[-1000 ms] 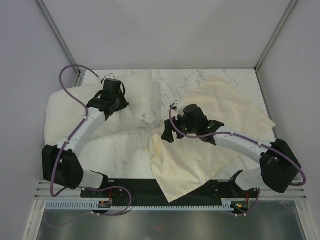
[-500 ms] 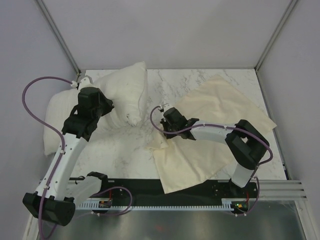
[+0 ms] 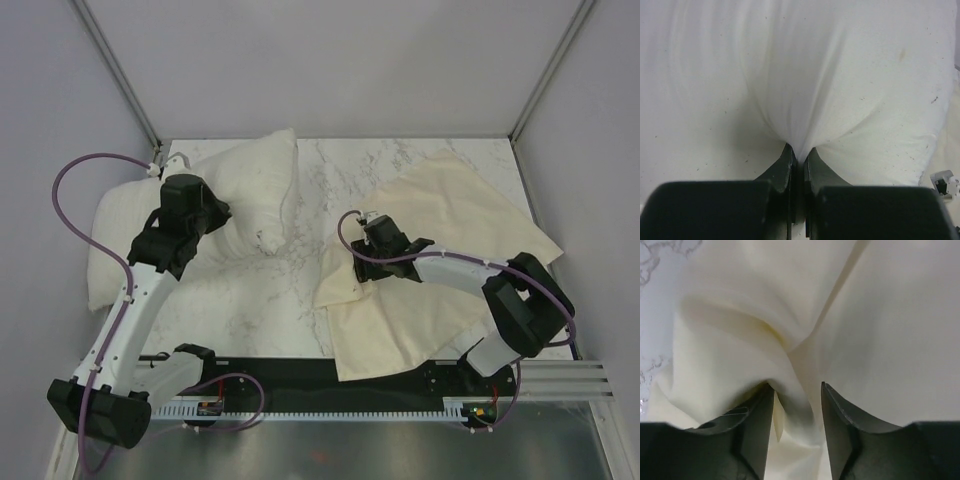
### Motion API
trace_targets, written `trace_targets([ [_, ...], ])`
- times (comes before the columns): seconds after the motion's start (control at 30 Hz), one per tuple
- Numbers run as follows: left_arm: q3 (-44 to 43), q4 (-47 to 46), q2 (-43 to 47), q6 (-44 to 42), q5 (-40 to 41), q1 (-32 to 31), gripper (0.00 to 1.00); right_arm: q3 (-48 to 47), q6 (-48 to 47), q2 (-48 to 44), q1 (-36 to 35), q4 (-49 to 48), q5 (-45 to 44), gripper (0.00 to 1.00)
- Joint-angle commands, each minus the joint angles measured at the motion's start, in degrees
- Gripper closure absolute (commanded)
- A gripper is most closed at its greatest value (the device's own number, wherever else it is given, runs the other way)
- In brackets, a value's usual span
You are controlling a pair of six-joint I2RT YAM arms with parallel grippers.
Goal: Put the pillow into the pillowcase
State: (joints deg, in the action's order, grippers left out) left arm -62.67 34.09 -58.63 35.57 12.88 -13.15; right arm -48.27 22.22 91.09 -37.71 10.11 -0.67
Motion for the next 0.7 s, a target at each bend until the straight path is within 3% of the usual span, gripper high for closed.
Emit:
trace_targets([
  [0.0,-0.08,-3.15,0.27,1.25,4.52,1.02,0.98,0.73,-3.57,-7.56,-0.08,4.56,1.54,0.35],
  [0.1,-0.08,-3.15,0.97,1.25,5.13,1.02,0.98,-2.61,-6.64,-11.79,-0.78,8.43,2.07,0.25],
  [0.27,0.1,-2.97,2.03,1.61,7.15,1.19,0.98,-11.92,-12.1,-12.87,-8.07,13.97,1.28,0.23],
  [0.33,-0.34,-2.71,1.77,2.22,7.33,1.8,0.98,-14.21,-14.13,-10.42,-9.91,14.15,1.02,0.23],
  [0.47,-0.35,-2.36,3.08,4.68,2.86,9.25,0.98,-17.47,-12.55,-2.52,-11.59,12.49,-2.67,0.23],
  [0.67,0.62,-2.27,6.68,6.7,1.35,12.97,0.98,-21.51,-11.15,9.25,-11.59,7.83,0.58,0.23],
])
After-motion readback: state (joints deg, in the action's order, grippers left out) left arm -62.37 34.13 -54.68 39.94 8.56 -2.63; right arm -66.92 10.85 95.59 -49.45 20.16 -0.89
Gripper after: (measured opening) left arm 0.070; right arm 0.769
